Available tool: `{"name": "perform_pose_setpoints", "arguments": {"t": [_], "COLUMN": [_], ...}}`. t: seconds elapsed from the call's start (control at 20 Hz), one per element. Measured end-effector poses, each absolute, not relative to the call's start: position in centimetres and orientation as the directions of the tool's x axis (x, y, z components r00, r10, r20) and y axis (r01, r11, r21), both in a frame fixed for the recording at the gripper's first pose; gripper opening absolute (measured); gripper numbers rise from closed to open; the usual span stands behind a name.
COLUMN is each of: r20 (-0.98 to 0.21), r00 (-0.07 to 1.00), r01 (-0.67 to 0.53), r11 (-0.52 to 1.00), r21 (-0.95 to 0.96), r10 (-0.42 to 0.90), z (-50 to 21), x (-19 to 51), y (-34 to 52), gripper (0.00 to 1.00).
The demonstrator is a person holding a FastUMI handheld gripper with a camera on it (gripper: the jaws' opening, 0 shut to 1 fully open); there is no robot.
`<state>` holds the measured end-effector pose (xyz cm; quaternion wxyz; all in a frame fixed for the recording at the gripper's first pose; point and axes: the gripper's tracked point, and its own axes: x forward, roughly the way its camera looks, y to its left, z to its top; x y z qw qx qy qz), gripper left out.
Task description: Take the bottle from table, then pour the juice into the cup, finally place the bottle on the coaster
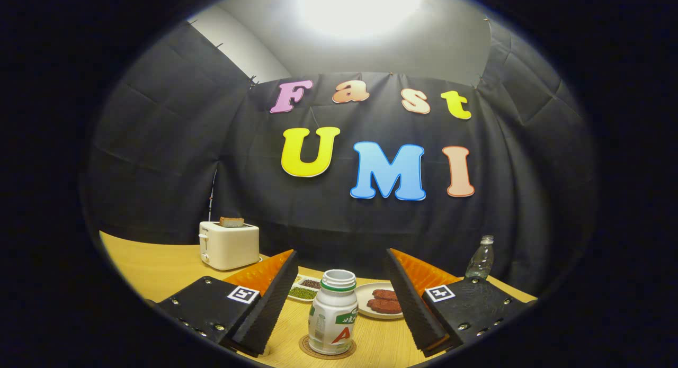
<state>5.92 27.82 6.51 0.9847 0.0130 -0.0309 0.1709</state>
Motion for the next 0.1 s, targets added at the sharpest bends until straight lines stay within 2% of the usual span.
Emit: {"name": "perform_pose_setpoints", "arguments": {"t": [0.1], "r20": [0.094], "r00": [0.94], "r01": [-0.33], "r11": [0.944], "r21": [0.009], "r10": [0.328], "z": [7.84], "x": [5.12], "y": [27.15], "gripper": [0.97]}}
